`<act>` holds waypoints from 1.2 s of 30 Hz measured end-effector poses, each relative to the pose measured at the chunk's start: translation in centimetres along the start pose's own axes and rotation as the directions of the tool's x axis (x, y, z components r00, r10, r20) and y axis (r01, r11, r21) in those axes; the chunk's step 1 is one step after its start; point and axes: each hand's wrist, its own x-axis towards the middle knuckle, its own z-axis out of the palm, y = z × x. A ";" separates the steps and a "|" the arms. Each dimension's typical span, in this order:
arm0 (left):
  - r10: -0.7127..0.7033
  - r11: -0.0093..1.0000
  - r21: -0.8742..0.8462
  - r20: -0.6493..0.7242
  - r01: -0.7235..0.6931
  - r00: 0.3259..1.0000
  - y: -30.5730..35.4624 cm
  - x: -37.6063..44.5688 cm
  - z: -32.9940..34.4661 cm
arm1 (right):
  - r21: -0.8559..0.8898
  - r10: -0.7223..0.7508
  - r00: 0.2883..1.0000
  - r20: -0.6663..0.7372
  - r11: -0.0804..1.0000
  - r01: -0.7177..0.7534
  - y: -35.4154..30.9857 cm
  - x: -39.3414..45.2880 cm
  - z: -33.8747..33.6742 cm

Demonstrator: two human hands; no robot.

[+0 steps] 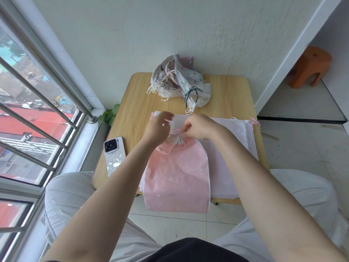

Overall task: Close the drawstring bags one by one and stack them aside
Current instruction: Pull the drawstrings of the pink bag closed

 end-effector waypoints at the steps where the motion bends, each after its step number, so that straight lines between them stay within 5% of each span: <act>1: -0.017 0.999 -0.047 0.114 0.023 0.993 0.6 0.0 -0.1 | 0.000 -0.002 1.000 0.001 1.000 0.002 -0.1 0.0 0.0; 4: -0.099 0.994 -0.003 0.294 0.105 0.951 1.7 0.1 -0.5 | -0.020 -0.007 1.000 -0.004 1.000 0.007 -0.2 -0.1 0.0; 8: -0.133 0.949 0.312 0.256 0.049 0.957 1.1 0.5 -0.7 | -0.047 0.001 1.000 -0.006 0.999 -0.002 0.2 0.0 0.0; 13: -0.197 0.903 0.422 0.227 0.086 0.954 1.3 0.3 -1.5 | -0.076 0.018 1.000 0.002 0.997 -0.017 0.1 0.1 0.2; 16: -0.205 0.939 0.323 0.254 0.117 0.945 1.7 0.4 -2.2 | -0.113 0.046 0.999 0.003 0.993 -0.046 0.1 0.2 0.4; 23: -0.092 0.937 -0.265 0.443 0.228 0.892 2.0 -0.4 -1.8 | -0.118 0.071 0.997 -0.006 0.990 -0.071 0.2 0.3 0.9; 28: -0.129 0.899 -0.354 0.349 0.258 0.928 1.0 -1.0 -0.3 | -0.042 0.077 0.997 -0.014 0.996 -0.077 0.5 0.1 1.2; 36: -0.175 0.946 -0.233 0.212 0.224 0.961 1.1 -0.9 0.6 | 0.006 0.085 0.996 -0.030 0.996 -0.085 0.7 -0.2 0.2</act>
